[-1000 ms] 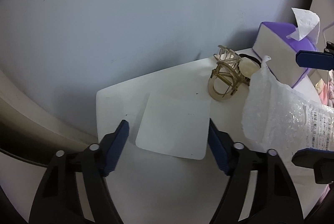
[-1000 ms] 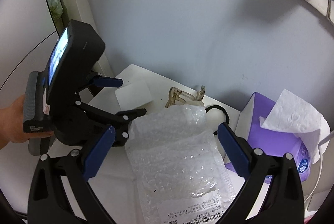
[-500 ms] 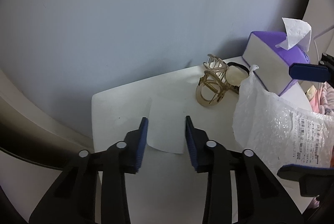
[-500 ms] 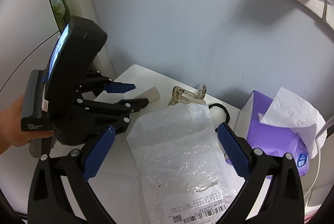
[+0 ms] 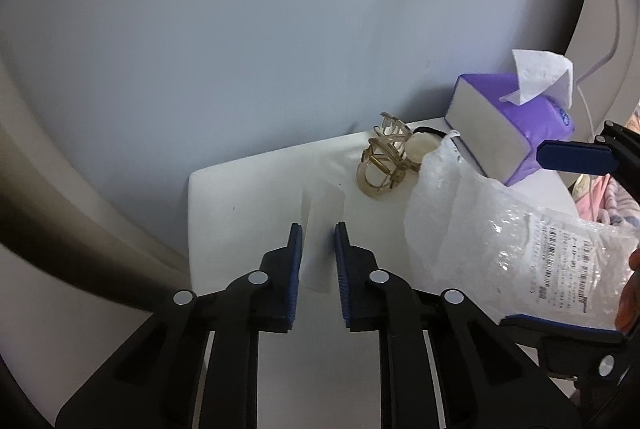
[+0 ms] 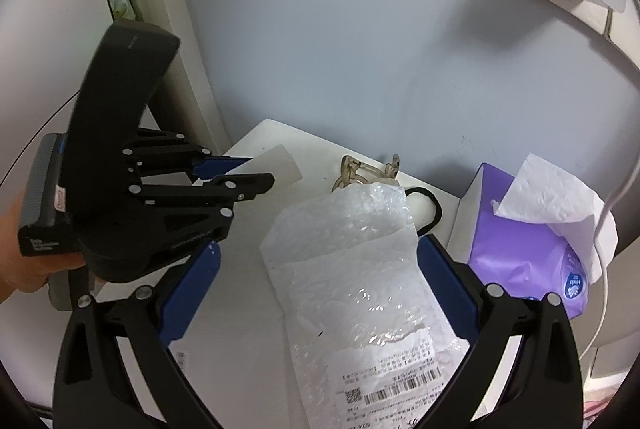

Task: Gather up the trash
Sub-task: 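Close the left gripper on the edge of the white card, then carry the white card in the left gripper over the trash bin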

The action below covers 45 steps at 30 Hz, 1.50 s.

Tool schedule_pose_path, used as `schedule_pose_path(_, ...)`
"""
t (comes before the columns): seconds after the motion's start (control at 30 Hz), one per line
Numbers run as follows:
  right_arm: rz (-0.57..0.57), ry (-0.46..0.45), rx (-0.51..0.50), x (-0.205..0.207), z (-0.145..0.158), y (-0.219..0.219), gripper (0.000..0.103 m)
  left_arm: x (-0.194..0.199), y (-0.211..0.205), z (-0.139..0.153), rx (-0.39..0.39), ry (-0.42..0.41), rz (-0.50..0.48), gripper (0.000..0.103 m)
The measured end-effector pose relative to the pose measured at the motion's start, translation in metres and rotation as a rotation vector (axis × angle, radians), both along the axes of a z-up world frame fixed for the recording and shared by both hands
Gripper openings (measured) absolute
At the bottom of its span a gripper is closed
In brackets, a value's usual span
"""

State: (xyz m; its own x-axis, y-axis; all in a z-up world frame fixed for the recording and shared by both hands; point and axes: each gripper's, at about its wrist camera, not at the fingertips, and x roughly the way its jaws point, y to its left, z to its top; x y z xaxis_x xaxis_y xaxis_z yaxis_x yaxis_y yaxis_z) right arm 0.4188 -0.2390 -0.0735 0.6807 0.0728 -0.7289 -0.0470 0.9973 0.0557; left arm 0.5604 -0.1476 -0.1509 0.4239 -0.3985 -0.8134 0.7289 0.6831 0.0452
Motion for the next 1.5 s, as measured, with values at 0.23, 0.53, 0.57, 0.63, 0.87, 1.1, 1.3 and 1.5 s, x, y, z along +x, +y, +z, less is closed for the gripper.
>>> schedule_pose_path(0.23,0.008,-0.006,0.01,-0.018,0.009,0.01,0.096,-0.033,0.021,0.012,-0.022,0.015,0.041,0.012)
schedule_pose_path(0.53,0.049,0.006,0.01,-0.066,0.016,0.031,0.096,-0.088,0.059,0.033,-0.047,0.044,0.118,0.012)
schedule_pose_path(0.57,0.055,0.006,0.011,-0.074,0.018,0.033,0.096,-0.095,0.063,0.035,-0.048,0.048,0.127,0.012)
schedule_pose_path(0.63,0.061,0.007,0.017,-0.083,0.019,0.036,0.096,-0.111,0.071,0.04,-0.05,0.052,0.144,0.012)
schedule_pose_path(0.87,0.105,0.006,0.017,-0.124,0.019,0.046,0.096,-0.163,0.095,0.049,-0.047,0.046,0.202,0.012)
schedule_pose_path(1.1,0.199,0.027,0.019,-0.158,0.015,0.064,0.096,-0.215,0.115,0.05,-0.048,0.063,0.283,0.012)
schedule_pose_path(1.3,0.279,0.02,-0.004,-0.188,0.013,0.086,0.096,-0.257,0.14,0.049,-0.05,0.057,0.364,0.012)
schedule_pose_path(1.5,0.363,0.018,-0.015,-0.214,0.005,0.111,0.096,-0.3,0.176,0.045,-0.056,0.058,0.465,0.012)
